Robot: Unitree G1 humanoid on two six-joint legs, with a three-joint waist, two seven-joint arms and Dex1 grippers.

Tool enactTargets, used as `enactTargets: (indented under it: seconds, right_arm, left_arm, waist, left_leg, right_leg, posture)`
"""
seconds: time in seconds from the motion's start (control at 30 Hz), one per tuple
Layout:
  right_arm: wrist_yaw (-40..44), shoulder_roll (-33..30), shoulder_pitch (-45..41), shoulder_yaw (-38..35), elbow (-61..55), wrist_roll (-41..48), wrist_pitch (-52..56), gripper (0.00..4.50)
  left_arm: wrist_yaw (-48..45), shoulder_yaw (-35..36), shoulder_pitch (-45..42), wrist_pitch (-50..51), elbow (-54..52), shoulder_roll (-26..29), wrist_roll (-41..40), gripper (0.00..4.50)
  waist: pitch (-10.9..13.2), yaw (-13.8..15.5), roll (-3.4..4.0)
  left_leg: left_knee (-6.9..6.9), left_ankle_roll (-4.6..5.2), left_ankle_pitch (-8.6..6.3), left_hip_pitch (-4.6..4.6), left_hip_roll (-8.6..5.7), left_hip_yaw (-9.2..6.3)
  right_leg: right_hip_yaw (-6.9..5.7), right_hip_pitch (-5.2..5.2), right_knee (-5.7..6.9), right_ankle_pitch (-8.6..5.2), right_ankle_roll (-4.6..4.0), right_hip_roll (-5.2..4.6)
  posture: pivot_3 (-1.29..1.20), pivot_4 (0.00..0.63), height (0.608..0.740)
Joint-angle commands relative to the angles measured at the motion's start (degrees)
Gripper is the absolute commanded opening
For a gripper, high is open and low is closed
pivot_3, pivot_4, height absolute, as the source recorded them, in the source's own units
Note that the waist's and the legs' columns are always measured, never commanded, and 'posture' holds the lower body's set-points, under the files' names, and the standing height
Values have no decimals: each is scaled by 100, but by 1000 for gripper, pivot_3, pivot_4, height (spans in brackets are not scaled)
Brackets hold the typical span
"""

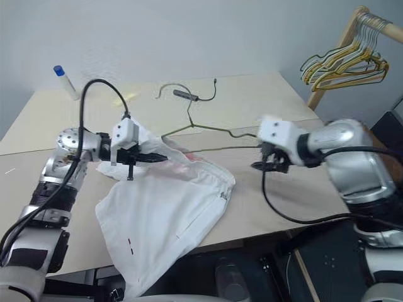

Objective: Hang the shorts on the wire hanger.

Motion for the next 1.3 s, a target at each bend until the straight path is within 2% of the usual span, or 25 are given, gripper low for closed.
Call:
enactTargets:
  seconds: [0.03, 0.13, 0.23, 0.37, 0.5, 0.73, 0.93, 1.17, 1.3]
  right_arm:
    - [-263, -73, 428, -754, -300, 361, 455, 4461]
    - [-701, 245, 1041, -1133, -578, 578, 782, 4461]
    - [-1247, 944, 1540, -1304, -903, 864, 1039, 4461]
    - [-1751, 1694, 1901, -1118, -990, 1096, 1200, 4461]
    - [-2228, 2461, 1943, -809, -842, 1322, 1426, 4461]
    - [-2941, 3413, 1678, -415, -493, 1339, 1379, 4461]
    - [-3136, 3617, 1547, -391, -300, 1513, 1490, 2496]
    - [-3070, 3337, 1592, -495, -292, 1686, 1441, 86]
    - [-3022, 2912, 1444, -537, -20, 1524, 1191, 28]
  left_arm:
    - [199, 279, 130, 349, -477, 104, -291, 0]
    - [379, 374, 266, 551, -656, 161, -350, 0]
    - [419, 408, 363, 699, -807, 207, -393, 0]
    - [473, 410, 394, 756, -876, 264, -411, 0]
    - [603, 429, 425, 823, -951, 259, -441, 0]
    - [730, 428, 553, 847, -1130, 281, -497, 0]
    - [749, 464, 671, 851, -1245, 366, -543, 0]
    - [652, 566, 958, 916, -1424, 641, -648, 0]
    - [312, 516, 1232, 829, -1581, 910, -693, 0]
  waist:
    - [-1, 0, -1]
    - [-3, -2, -4]
    - [-5, -36, -4]
    - [-8, -63, -1]
    - [-10, -76, -2]
    - [-14, -138, 0]
    - [-17, -144, 3]
    - [-18, -141, 4]
    - [-18, -150, 4]
  left_leg:
    - [0, 0, 0, 2, 0, 0]
    - [0, 0, 0, 8, 0, 0]
    - [0, 0, 0, 16, 2, 0]
    - [0, 0, 0, 17, 1, -1]
    - [0, 0, 0, 14, -1, -1]
    - [0, 0, 0, 12, -1, -6]
    - [0, 0, 0, 8, -1, -14]
    - [0, 0, 0, 13, -1, -15]
    - [0, 0, 0, 9, -2, -14]
  right_leg:
    - [0, 3, -1, 0, 0, 0]
    - [1, 8, 0, 0, 1, 1]
    - [6, 14, 4, 0, 0, 5]
    - [8, 14, 7, 0, 0, 6]
    - [9, 12, 4, 0, 2, 3]
    - [7, 13, 5, 2, 3, 3]
    - [3, 11, 4, 3, 2, 5]
    - [2, 14, 5, 3, 4, 5]
    - [3, 12, 2, 2, 4, 4]
  posture:
    - [-146, 0, 740]
    - [-154, 0, 740]
    - [-157, 2, 740]
    - [-158, 0, 740]
    - [-155, 0, 740]
    - [-143, 0, 740]
    - [-134, 1, 740]
    - [-129, 5, 740]
    - [-129, 3, 740]
